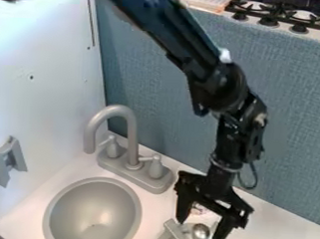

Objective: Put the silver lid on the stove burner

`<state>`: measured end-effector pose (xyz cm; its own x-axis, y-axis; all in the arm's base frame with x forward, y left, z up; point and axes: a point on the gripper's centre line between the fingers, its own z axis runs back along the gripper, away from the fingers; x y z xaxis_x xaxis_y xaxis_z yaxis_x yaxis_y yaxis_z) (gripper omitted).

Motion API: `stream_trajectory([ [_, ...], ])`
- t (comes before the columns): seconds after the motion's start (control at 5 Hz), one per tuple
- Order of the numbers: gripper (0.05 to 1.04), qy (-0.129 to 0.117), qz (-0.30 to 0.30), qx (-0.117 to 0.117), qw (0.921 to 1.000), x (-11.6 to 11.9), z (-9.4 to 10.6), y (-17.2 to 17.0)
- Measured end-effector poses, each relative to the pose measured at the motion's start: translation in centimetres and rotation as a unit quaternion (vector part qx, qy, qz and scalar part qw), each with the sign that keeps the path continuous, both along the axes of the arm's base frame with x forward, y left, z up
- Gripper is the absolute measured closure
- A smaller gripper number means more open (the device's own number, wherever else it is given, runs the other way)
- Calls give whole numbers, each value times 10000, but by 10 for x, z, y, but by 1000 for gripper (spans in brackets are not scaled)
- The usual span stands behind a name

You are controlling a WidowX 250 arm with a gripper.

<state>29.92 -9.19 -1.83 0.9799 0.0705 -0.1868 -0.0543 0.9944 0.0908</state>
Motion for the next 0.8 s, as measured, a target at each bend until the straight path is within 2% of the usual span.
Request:
stream_trajectory([
  [0.2,80,-236,141,-5,9996,-7,18,3],
  [0.4,83,-400,391,25,9984,-27,39,6],
  [0.6,83,89,-42,333,9994,-66,45,-3],
  [0.8,83,84,-192,417,9989,-85,52,-1],
])
